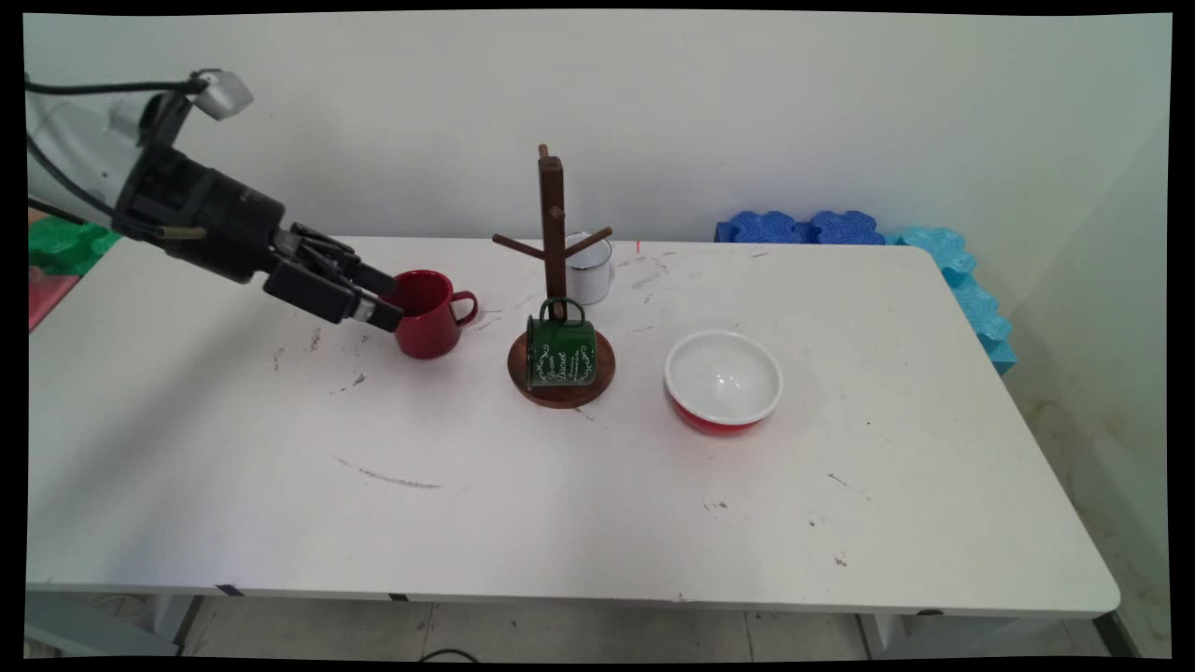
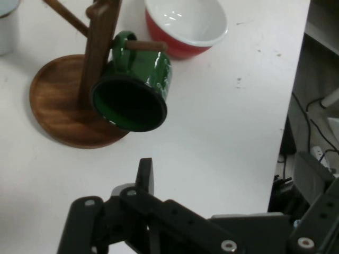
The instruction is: Pick up the green mug from the rack
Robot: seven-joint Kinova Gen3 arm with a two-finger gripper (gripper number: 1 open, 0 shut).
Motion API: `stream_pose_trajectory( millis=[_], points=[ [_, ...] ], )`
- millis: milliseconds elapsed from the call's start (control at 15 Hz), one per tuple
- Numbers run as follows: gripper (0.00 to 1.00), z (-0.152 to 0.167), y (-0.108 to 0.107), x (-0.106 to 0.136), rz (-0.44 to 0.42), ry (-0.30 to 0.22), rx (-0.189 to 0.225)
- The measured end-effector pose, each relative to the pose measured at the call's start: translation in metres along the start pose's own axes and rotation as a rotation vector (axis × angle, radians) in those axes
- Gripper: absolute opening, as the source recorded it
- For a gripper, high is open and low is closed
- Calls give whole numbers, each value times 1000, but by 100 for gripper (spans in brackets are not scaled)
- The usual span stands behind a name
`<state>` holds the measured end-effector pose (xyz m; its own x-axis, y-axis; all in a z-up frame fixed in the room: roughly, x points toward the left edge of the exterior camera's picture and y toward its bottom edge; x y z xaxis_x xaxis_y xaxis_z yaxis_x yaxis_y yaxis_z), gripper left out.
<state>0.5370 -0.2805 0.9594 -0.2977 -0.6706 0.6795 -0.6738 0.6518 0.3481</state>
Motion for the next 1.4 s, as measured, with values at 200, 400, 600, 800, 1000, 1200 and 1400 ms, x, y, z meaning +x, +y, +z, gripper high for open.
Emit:
stream_pose_trajectory(
  millis=[200, 400, 600, 800, 1000, 1200, 1400],
  points=[
    [100, 10, -6, -4, -15, -2, 12],
    [100, 24, -12, -9, -28, -7, 22],
    [100, 39, -17, -14, -32, -14, 27],
    [100, 55, -21, -16, -32, -18, 29],
    [100, 73, -24, -18, -32, -20, 26],
    [100, 91, -26, -19, -31, -21, 22],
    [100, 104, -27, -20, -31, -22, 19]
  ],
)
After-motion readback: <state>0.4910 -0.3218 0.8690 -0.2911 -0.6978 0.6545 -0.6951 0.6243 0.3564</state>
